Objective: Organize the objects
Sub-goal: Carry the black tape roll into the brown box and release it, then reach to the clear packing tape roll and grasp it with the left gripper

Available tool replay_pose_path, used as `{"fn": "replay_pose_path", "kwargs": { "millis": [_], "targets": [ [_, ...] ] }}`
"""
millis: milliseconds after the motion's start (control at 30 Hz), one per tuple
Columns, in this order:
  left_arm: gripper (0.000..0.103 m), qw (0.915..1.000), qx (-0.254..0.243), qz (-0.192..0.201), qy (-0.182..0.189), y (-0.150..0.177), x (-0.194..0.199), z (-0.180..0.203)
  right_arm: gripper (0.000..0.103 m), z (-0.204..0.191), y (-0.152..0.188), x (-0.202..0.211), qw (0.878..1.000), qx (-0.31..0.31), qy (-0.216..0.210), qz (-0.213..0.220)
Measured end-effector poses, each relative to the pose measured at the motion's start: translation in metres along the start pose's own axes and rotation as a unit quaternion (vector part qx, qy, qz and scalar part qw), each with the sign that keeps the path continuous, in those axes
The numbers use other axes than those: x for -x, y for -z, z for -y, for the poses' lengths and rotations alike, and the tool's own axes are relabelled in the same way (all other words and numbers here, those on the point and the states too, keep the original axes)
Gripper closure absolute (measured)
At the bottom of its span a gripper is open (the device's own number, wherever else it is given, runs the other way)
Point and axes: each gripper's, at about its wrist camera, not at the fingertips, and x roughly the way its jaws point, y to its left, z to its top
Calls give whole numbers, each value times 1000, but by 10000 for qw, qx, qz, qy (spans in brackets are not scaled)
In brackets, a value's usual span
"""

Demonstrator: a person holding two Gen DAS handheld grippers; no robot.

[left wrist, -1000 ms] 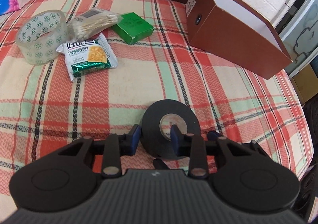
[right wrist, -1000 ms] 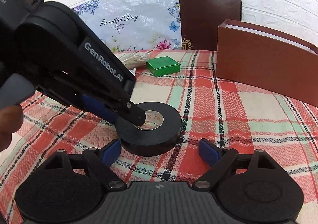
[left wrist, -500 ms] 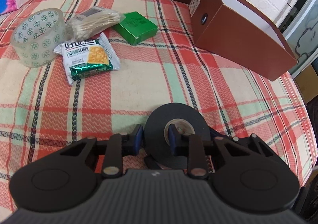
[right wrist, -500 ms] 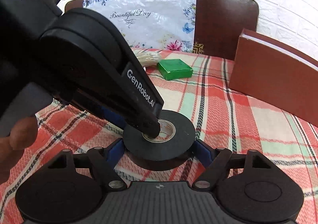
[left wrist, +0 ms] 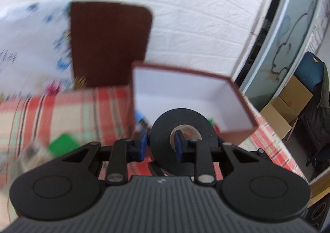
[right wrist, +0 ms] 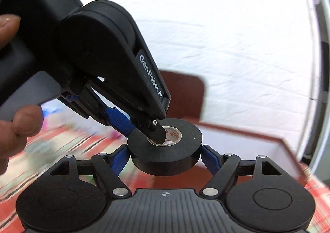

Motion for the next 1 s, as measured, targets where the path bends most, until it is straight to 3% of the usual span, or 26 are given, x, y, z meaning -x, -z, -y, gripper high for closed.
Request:
{"fn": "replay_pose_path", "kwargs": {
  "millis": [133,233,300,433,633,800,900,1000],
  "targets": [
    [73,9999,-161,-16,11,-24,-44,17,27,42,-4,-38,9996,-146,237,-33],
    [71,9997,24,-238,-101,-22,-86,12,26,53,13,-72,9978,67,439,-498],
    [72,9992,-9,-312,-245,-14,-97,9,25,59,22,-66,9983,-130,455,-336],
    [71,9994,-268,25,-200,0,-80,8,25,63,32,-28,9978,-414,486,179],
    [67,9991,-78,407,26,44,-11,-19,25,49,46,7,9963,-858,105,-13],
    [65,9967,389,-80,-705,105,25,-80,28,-6,52,-19,9929,-898,-501,-593],
    [65,9871,812,-378,-1326,139,43,-130,36,-39,49,-9,9872,-1008,-873,-873],
    [65,9748,1236,-381,-1817,159,64,-177,48,-63,51,-13,9801,-1010,-1272,-1143]
  ]
}}
